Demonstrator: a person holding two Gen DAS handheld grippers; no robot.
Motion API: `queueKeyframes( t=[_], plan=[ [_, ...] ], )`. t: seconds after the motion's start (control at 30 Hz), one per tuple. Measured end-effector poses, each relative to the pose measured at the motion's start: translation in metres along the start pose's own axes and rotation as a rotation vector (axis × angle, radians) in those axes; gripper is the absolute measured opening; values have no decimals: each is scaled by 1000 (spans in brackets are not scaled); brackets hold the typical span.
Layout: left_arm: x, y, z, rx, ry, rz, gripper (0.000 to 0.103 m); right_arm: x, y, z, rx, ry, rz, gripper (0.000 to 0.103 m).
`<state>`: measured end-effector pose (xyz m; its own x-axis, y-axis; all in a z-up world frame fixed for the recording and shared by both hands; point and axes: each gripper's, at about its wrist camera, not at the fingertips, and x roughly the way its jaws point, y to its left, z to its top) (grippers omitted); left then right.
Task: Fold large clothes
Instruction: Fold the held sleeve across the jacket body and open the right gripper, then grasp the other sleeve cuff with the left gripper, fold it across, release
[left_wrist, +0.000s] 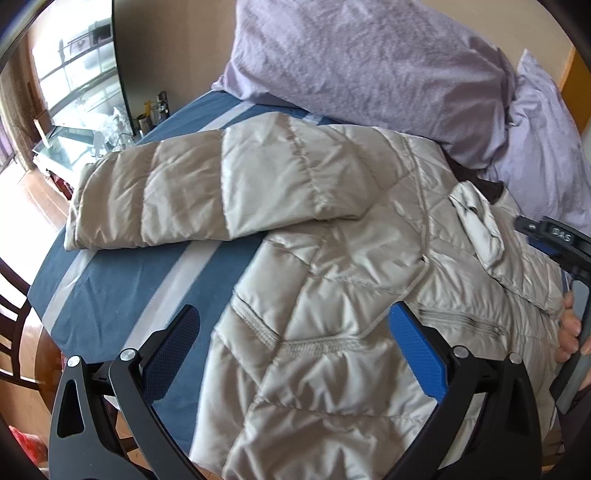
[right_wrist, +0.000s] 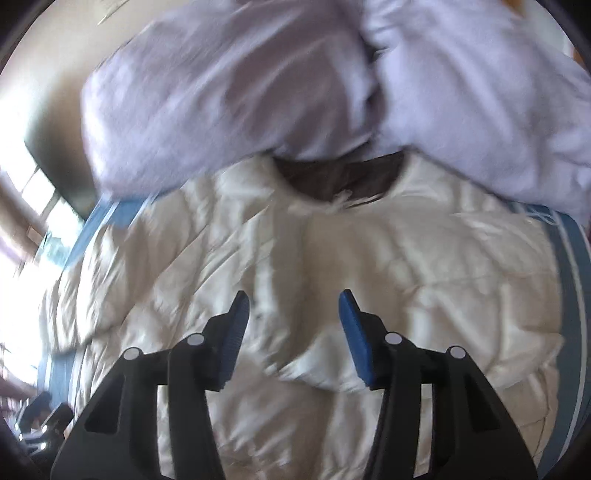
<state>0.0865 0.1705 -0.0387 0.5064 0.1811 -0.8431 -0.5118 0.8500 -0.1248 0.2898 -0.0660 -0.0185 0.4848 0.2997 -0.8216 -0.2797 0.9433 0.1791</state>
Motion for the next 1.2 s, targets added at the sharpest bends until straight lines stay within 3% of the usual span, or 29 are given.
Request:
queueKeyframes(
  t=[0.1,0.17,0.2,0.23,0.27,0.63,0.77,0.93,1.2],
  plan=[
    [4,11,5,-25,5,4,102,24,-21,3,43,55,-105,51],
    [5,18,8,-39,8,8,102,40,-23,-2,48,108,-124,51],
    [7,24,10,-49,11,10,102,44,-21,-6,49,125,-118,57],
    [8,28,12,-57,12,12,102,47,-15,-9,38,128,-116,70],
    [9,34,14,-68,13,18,102,48,-11,-11,25,123,-113,72],
    [25,93,37,-142,9,120,102,87,17,-24,-103,148,-224,82],
    [29,132,47,-204,-7,161,102,81,8,-19,-63,189,-174,83],
    [37,180,58,-293,-27,215,102,52,1,-28,-67,170,-119,83],
    [66,234,61,-412,29,272,92,11,-11,-49,-116,132,-139,83]
  ],
)
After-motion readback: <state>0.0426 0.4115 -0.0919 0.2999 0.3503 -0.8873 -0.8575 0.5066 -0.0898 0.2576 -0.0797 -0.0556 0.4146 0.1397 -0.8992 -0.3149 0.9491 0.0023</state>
